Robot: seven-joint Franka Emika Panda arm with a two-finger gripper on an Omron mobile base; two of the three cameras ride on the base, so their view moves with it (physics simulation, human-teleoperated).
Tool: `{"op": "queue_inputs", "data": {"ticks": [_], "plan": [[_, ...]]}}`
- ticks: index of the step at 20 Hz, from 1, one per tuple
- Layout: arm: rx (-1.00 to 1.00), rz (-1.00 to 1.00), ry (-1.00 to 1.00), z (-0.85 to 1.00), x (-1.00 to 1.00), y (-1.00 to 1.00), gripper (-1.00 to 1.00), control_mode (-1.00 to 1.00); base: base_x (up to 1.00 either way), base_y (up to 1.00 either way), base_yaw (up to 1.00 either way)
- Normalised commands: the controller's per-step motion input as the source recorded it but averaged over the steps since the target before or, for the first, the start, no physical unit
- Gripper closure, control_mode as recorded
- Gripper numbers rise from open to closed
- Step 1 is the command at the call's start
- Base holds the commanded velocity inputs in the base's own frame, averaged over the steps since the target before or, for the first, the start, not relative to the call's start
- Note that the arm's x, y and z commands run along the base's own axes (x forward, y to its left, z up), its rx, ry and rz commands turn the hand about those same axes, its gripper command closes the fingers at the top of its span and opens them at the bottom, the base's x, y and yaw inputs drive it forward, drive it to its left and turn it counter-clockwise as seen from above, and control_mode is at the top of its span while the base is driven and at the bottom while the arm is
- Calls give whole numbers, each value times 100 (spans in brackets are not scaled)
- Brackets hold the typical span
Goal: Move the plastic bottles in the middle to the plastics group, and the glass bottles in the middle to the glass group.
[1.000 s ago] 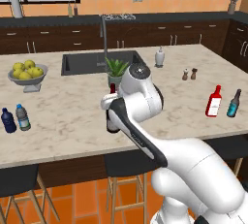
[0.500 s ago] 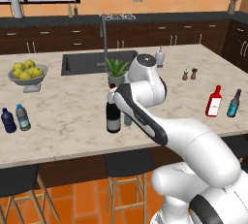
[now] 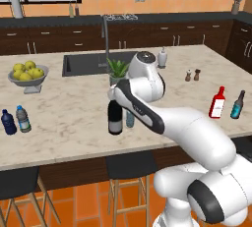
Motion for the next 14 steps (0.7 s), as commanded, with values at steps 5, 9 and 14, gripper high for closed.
{"op": "queue_inputs", "data": {"ticks": [5, 9, 14], "plan": [[0, 0, -1, -19, 19, 5, -100, -100, 0, 0, 0], [0, 0, -3, -22, 0, 13, -100, -100, 0, 0, 0], [0, 0, -5, -4, 9, 5, -100, -100, 0, 0, 0]]}}
